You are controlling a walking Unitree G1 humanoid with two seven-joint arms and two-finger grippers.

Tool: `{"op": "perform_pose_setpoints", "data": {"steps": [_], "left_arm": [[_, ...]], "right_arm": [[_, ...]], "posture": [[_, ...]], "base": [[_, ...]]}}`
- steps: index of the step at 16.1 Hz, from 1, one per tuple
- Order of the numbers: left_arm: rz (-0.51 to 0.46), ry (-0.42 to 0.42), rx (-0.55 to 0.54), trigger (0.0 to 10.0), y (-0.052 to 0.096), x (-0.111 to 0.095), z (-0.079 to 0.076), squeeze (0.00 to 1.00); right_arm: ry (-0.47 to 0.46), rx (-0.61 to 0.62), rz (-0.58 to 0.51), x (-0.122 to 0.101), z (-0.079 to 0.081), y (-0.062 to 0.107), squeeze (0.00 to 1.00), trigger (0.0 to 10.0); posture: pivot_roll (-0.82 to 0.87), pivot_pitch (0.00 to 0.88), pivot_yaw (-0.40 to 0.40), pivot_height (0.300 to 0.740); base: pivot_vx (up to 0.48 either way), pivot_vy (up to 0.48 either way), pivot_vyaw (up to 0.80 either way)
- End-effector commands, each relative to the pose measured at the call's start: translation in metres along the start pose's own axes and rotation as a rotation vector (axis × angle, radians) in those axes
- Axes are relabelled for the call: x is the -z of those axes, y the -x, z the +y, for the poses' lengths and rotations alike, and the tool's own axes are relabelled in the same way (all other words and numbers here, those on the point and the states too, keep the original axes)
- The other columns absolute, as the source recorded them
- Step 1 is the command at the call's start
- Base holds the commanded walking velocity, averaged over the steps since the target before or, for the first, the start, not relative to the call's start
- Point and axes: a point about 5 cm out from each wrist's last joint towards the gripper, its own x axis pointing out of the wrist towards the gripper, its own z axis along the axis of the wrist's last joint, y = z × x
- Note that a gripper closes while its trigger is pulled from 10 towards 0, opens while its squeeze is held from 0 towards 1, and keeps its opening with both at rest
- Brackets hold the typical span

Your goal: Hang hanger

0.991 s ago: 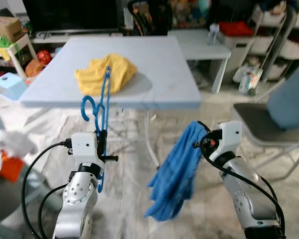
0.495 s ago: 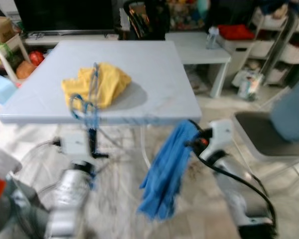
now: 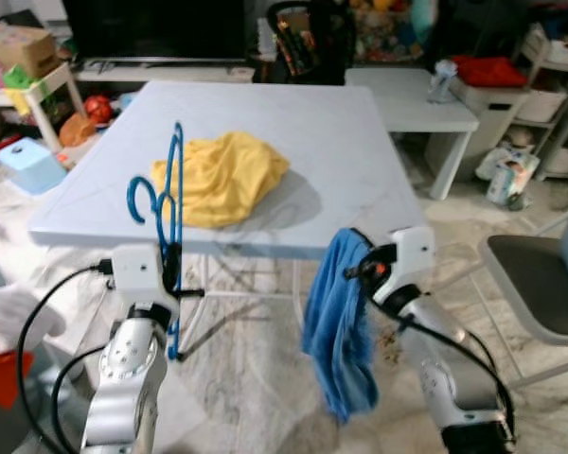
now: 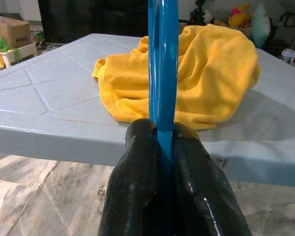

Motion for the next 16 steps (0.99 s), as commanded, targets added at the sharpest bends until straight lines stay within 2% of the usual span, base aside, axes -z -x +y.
{"op": "perform_pose_setpoints", "data": {"steps": [1, 6, 8, 12, 16], "left_arm": [[-0.007, 0.004, 0.016, 10.0, -0.0004, -0.0024, -0.0058, 0.0], [-0.01, 0.002, 0.015, 10.0, -0.0016, -0.0034, -0.0057, 0.0], [-0.002, -0.015, -0.007, 10.0, -0.002, -0.0023, -0.0051, 0.0], [-0.021, 0.001, 0.029, 10.0, -0.0018, -0.0049, -0.008, 0.0], [-0.04, 0.006, 0.05, 10.0, -0.0032, -0.0099, -0.01, 0.0]], "right_arm": [[0.01, 0.018, -0.008, -0.0012, -0.0051, 0.0019, 0.0, 10.0], [0.007, 0.015, -0.008, -0.0001, -0.0032, 0.0011, 0.0, 10.0], [0.006, 0.017, -0.008, 0.0004, -0.0033, 0.0011, 0.0, 10.0], [0.005, 0.018, -0.008, 0.0015, -0.0026, 0.0013, 0.0, 10.0], [0.002, 0.013, -0.015, 0.0012, -0.0006, 0.0002, 0.0, 10.0]], "posture": [[-0.03, 0.0, -0.024, 0.74], [-0.03, 0.0, -0.021, 0.74], [-0.03, 0.0, -0.019, 0.74], [-0.03, 0.0, -0.017, 0.74], [-0.03, 0.0, -0.018, 0.74]], "base": [[0.0, 0.45, 0.0], [0.0, 0.445, 0.0], [0.0, 0.0, 0.0], [0.0, 0.0, 0.0], [0.398, 0.0, 0.0]]}}
